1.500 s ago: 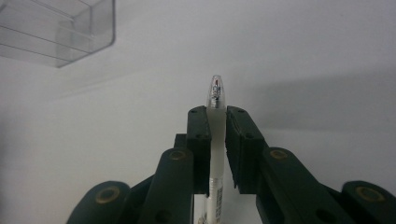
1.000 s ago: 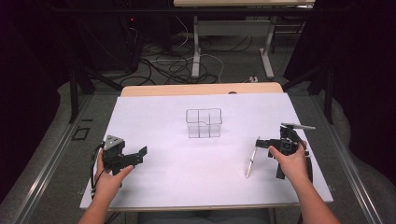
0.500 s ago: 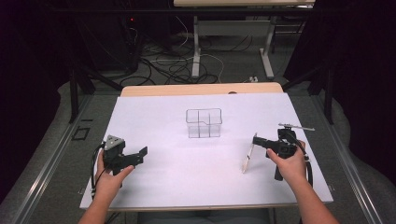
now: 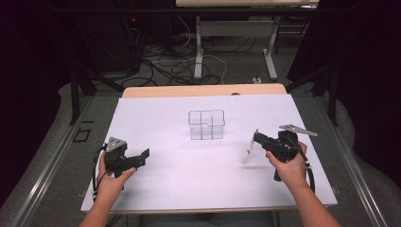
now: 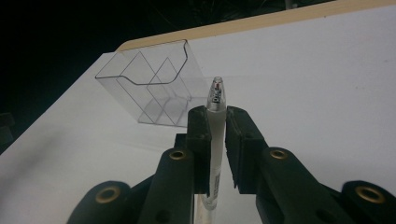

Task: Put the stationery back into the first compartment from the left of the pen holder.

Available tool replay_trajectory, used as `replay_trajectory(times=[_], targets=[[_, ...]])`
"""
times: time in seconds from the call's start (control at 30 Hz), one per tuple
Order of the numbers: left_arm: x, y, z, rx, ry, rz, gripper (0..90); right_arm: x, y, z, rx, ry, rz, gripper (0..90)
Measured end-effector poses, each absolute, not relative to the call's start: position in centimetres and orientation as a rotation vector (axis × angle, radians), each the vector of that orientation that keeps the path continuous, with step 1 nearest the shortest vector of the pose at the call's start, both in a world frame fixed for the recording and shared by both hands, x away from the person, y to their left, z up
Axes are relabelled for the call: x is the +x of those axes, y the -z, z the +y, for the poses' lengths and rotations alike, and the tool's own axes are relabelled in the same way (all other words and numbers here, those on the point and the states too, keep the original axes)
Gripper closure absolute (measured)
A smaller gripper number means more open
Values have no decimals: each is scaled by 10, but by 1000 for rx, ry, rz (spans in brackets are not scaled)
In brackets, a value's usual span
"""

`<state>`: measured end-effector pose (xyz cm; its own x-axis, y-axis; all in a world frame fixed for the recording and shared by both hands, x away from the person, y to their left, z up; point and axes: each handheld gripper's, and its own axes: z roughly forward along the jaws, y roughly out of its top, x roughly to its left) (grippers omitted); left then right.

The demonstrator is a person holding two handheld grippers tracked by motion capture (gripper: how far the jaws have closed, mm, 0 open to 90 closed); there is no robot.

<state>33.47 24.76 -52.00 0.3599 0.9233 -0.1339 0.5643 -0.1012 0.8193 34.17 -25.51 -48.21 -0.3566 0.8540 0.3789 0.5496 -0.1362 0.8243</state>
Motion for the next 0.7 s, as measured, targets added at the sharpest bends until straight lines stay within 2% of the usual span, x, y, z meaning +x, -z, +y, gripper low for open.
replay_trajectory(times=[0.3, 0.7], targets=[[334, 520, 248, 1779, -541, 1317, 55, 348, 478, -247, 1537, -1474, 1812, 802], [335, 520, 249, 1784, -539, 1320, 55, 363, 457, -233, 1492, -1524, 1775, 801]])
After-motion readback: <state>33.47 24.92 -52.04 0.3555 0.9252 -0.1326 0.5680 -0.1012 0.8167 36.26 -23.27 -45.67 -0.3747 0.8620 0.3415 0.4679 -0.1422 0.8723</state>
